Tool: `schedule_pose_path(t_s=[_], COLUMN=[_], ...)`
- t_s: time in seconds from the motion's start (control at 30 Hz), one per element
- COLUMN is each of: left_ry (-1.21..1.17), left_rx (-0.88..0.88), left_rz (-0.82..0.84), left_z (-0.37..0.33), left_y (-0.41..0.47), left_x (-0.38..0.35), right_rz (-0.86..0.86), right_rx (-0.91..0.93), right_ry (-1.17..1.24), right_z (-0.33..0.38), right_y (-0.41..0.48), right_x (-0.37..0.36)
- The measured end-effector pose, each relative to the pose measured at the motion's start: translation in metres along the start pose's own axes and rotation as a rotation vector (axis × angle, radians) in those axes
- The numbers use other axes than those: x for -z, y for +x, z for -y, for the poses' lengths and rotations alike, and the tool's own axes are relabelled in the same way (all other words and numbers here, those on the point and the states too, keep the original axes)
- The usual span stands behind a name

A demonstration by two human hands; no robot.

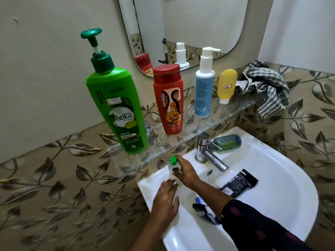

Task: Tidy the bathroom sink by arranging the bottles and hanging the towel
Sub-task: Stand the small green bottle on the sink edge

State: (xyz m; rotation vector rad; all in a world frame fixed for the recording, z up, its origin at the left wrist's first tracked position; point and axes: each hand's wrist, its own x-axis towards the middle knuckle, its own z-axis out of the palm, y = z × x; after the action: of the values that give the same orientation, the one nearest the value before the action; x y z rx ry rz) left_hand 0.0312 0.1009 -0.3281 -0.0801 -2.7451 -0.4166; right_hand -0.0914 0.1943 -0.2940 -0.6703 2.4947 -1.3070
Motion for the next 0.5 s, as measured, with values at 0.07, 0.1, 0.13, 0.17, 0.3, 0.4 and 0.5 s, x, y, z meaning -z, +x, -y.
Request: schedule_pose_path(t_s=[0.07,0.1,0.13,0.17,0.3,0.4,0.5], left_ry=[0.000,-0.003,-0.008,-0.014,-0.050,-0.104,-0.177], left_rx=[-0.011,-0.014,-0.019,-0.032,-0.129,-0.154,-0.187], left_rz=[-0.001,-0.008,-0.017,-0.023,-0.016,-0.001,0.005], left_z=[0.000,-0.001,-0.002,-0.004,-0.016,-0.029,-0.041], left_y=[-0.002,-0.003,-0.003,-0.004,-0.002,0.003,0.015], left_x=[-0.002,-0.002,-0.003,-0.004,-0.009,-0.013,-0.021], right_rz=[-0.001,-0.007,-0.017,-0.028,-0.125,-0.203,-0.309], right_rx=[-0.007,-0.013,-0.025,-0.044,-0.110,-0.022,0.086], right_ry=[-0.004,-0.011,-0.026,-0.050,-0.051,-0.014,0.058], right_z=[0.001,0.002,0.002,0.004,0.017,0.035,0.049], right_y=[-0.002,-0.003,-0.005,-0.006,-0.023,-0.048,-0.071], right_x=[0.002,0.004,0.005,0.007,0.018,0.033,0.058])
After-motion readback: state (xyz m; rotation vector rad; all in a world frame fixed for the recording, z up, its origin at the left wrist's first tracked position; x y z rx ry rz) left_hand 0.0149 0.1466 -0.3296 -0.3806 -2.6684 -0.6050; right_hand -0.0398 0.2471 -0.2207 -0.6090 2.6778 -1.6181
